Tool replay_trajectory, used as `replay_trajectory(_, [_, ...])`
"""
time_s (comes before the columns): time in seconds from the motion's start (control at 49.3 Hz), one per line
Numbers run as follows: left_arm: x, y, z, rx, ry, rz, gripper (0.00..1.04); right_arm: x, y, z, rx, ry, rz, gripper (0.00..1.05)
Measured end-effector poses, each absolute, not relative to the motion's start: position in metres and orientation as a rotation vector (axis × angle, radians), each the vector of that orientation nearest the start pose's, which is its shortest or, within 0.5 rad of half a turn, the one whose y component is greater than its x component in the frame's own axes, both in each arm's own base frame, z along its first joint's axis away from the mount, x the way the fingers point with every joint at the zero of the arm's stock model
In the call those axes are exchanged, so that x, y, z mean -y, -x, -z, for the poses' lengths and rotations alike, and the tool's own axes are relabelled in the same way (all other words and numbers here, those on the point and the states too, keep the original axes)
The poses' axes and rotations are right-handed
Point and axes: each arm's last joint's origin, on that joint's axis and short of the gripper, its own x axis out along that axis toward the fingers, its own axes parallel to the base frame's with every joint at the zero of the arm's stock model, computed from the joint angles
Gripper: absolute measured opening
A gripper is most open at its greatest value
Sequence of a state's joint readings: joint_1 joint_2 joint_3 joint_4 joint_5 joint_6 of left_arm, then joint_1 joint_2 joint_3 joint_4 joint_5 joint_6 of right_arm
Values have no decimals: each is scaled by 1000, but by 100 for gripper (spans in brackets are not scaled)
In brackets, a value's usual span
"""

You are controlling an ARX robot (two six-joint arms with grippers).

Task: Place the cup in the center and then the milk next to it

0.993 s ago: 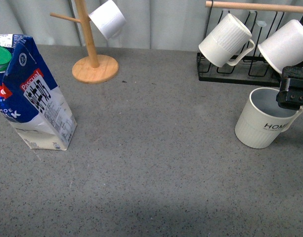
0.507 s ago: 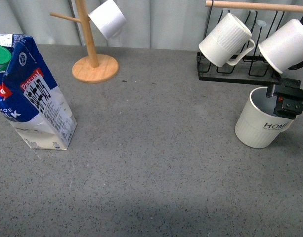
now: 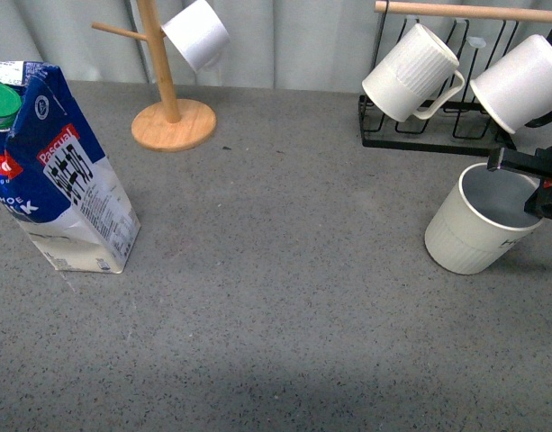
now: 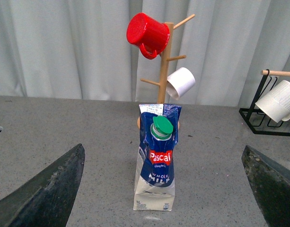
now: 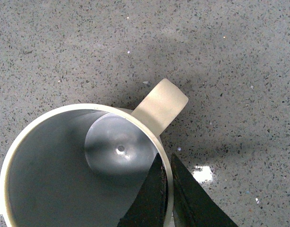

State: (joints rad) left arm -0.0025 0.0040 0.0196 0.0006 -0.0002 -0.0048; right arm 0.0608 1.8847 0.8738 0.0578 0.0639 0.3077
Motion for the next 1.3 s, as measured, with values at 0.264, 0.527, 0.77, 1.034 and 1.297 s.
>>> replay_trajectory(0.264, [0,-97,-170,16,5,2,98,-37,-333,-113,-952,-271,104,1])
replay_trajectory(0.527, [0,-97,-170,16,5,2,98,-85,-337,-124,-966,-282,0,1])
replay_trajectory(0.77, [0,-97,-170,16,4,2,98,-116,-341,-116,-1025,-261,-44,1])
replay_trajectory(1.034, [0,-97,-170,16,4,2,98,-139,-345,-114,-1056,-241,-91,1])
replay_trajectory(1.297, [0,-97,-170,16,5,2,98,-152,-342,-111,-1091,-208,-106,1])
